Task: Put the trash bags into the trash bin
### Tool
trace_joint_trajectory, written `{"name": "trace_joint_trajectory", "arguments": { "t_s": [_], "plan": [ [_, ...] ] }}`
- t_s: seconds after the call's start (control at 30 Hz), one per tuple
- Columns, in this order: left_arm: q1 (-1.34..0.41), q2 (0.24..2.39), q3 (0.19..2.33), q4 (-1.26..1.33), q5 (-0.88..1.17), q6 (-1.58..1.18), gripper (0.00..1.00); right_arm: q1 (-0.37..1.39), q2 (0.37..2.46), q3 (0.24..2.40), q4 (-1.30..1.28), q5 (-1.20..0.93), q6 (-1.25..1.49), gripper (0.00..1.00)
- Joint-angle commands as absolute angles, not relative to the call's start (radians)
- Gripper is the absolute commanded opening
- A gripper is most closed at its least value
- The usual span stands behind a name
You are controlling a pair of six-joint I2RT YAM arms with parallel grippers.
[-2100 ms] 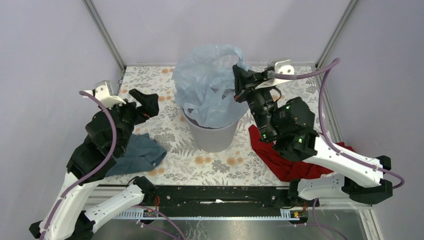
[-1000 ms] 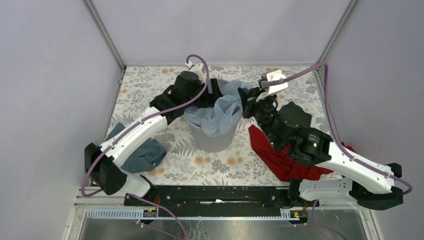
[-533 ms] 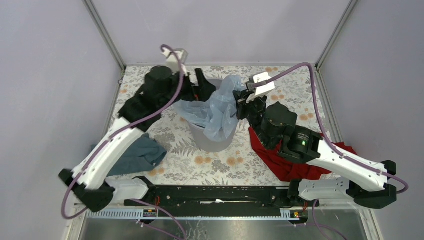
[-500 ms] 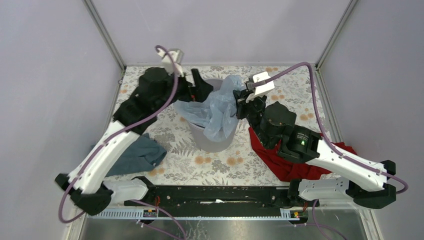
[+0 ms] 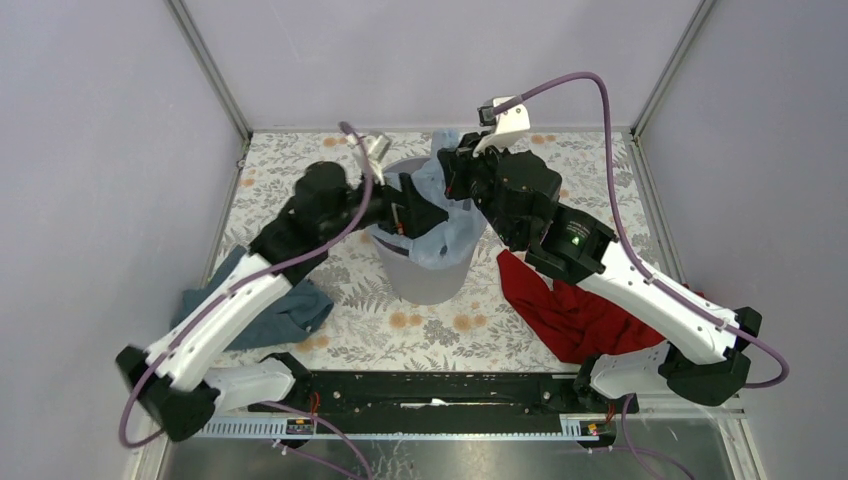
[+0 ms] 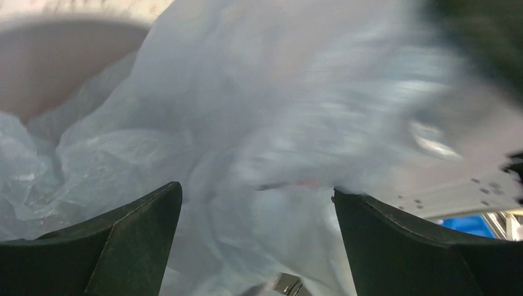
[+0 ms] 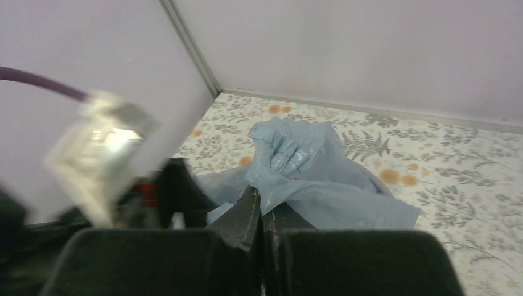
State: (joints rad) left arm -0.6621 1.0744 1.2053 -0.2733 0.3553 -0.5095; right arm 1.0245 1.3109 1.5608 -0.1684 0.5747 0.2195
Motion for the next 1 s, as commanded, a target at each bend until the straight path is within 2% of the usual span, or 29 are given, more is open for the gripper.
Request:
{"name": "trace_joint_trajectory", "arguments": {
  "t_s": [0.0, 0.1, 0.17, 0.2, 0.3, 0.4, 0.57, 0.77, 0.97],
  "plan": [
    [-0.662, 1.191, 1.225, -0.32, 0.216, -0.582, 0.94, 1.002, 1.308, 1.612, -0.178, 0.464, 0.318, 0.0],
    [-0.664, 1.272, 1.26, -0.371, 0.203, -0.58, 0.82, 0.988, 1.296, 1.585, -0.189, 0.466, 0.329, 0.0],
    [-0.664, 1.267, 1.273, -0.377, 0.206, -0.559, 0.78, 0.98, 1.284, 1.563, -0.198, 0.471, 0.334, 0.0],
    [-0.664, 1.246, 1.278, -0.377, 0.202, -0.542, 0.79, 0.975, 1.279, 1.552, -0.2, 0.476, 0.333, 0.0],
    [-0.664, 1.16, 1.279, -0.371, 0.19, -0.491, 0.91, 0.967, 1.266, 1.522, -0.198, 0.483, 0.324, 0.0],
    [-0.664, 1.104, 1.317, -0.455, 0.159, -0.431, 0.98, 0.961, 1.274, 1.512, -0.193, 0.48, 0.314, 0.0],
    [-0.663, 1.004, 1.335, -0.575, 0.068, -0.366, 0.99, 0.957, 1.331, 1.528, -0.187, 0.438, 0.322, 0.0],
    [-0.663, 0.947, 1.276, -0.505, 0.216, -0.389, 0.99, 0.946, 1.401, 1.546, -0.148, 0.323, 0.337, 0.0],
    [-0.663, 0.971, 1.252, -0.56, 0.036, -0.431, 0.99, 0.916, 1.45, 1.508, -0.155, 0.286, 0.348, 0.0]
  ]
}}
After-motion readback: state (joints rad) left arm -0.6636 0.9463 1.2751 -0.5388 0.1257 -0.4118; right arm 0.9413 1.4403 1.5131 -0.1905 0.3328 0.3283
